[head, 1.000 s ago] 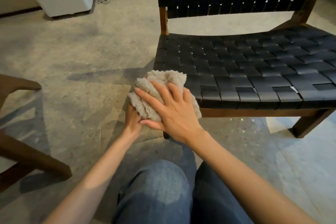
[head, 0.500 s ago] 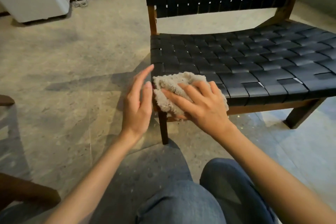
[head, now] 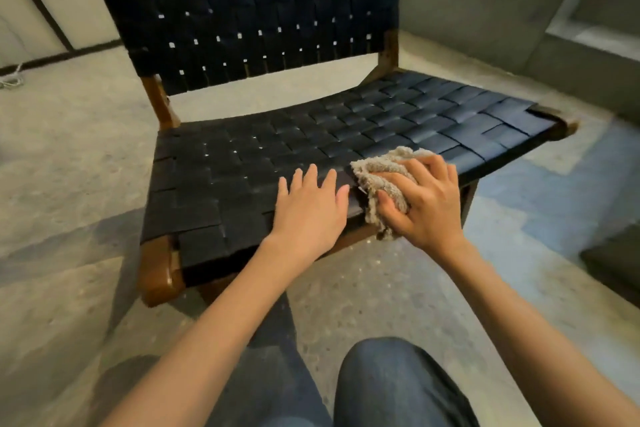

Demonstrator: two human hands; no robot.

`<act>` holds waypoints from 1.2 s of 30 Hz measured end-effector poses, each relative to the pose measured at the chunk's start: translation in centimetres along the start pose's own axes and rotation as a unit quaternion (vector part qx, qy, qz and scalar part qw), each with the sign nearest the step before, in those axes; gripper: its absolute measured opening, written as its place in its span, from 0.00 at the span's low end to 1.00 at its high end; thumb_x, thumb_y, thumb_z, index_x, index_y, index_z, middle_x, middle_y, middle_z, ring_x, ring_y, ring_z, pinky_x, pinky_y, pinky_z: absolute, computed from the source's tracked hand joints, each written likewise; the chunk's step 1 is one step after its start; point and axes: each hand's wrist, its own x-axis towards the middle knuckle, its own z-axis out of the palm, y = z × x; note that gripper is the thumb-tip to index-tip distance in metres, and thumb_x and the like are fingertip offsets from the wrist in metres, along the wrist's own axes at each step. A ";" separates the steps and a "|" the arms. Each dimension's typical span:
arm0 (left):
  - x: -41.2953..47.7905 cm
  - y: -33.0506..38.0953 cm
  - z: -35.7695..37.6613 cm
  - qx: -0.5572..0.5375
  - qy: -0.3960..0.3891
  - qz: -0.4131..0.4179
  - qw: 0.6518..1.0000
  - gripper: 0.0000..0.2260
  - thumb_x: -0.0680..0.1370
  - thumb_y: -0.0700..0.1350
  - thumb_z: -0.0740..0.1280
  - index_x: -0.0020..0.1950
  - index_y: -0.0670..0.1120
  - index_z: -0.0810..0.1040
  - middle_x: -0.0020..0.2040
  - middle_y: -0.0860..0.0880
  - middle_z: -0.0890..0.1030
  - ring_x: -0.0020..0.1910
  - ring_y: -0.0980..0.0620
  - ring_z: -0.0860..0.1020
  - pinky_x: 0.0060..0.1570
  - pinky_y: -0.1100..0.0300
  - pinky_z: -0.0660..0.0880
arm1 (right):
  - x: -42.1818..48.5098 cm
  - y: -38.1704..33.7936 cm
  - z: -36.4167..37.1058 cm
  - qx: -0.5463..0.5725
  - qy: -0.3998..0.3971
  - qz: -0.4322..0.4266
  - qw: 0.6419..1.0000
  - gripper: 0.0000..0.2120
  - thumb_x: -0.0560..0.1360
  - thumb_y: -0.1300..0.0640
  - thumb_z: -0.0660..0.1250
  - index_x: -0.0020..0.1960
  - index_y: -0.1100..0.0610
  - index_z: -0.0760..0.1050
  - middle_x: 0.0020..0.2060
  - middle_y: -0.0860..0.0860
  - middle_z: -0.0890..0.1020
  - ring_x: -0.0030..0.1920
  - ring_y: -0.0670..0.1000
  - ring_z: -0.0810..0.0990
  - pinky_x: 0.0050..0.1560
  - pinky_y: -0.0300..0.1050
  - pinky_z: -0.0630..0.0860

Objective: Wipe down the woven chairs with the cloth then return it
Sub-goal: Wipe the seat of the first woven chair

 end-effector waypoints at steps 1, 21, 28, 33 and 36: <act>0.9 1.2 0.5 0.007 -0.005 -0.003 1.000 0.25 0.83 0.56 0.44 0.77 0.48 0.54 0.78 0.45 0.53 0.77 0.43 0.50 0.73 0.41 0.43 | -0.2 1.5 -0.1 -0.012 0.010 0.014 1.000 0.17 0.76 0.46 0.59 0.48 0.55 0.82 0.45 0.53 0.81 0.53 0.57 0.72 0.46 0.50 0.66; 11.4 14.7 4.5 0.080 -0.013 0.122 0.989 0.40 0.72 0.73 0.44 0.77 0.53 0.39 0.78 0.43 0.45 0.76 0.39 0.46 0.68 0.32 0.48 | 1.1 20.8 -3.8 -0.112 0.028 0.339 0.934 0.20 0.78 0.43 0.58 0.69 0.42 0.69 0.73 0.50 0.64 0.66 0.56 0.58 0.63 0.48 0.55; 12.1 14.3 5.4 0.113 0.010 0.132 0.985 0.43 0.70 0.75 0.47 0.77 0.54 0.37 0.78 0.44 0.46 0.76 0.39 0.48 0.68 0.33 0.52 | 2.8 23.5 -2.2 0.077 0.102 0.481 0.867 0.15 0.79 0.49 0.62 0.60 0.55 0.78 0.55 0.56 0.78 0.53 0.51 0.73 0.50 0.37 0.64; 12.0 14.2 5.5 0.115 0.029 0.138 0.983 0.42 0.71 0.74 0.47 0.77 0.52 0.39 0.78 0.43 0.49 0.76 0.39 0.51 0.69 0.35 0.54 | 2.6 22.7 -1.9 0.085 0.161 0.509 0.842 0.17 0.81 0.47 0.59 0.57 0.57 0.79 0.53 0.56 0.78 0.50 0.50 0.73 0.45 0.35 0.62; 11.6 14.6 5.4 0.114 0.043 0.144 0.982 0.41 0.73 0.72 0.49 0.78 0.50 0.41 0.78 0.41 0.52 0.76 0.39 0.53 0.70 0.38 0.56 | 1.9 21.0 -1.7 0.086 0.203 0.533 0.817 0.16 0.81 0.48 0.59 0.65 0.52 0.74 0.57 0.55 0.76 0.55 0.51 0.73 0.54 0.40 0.67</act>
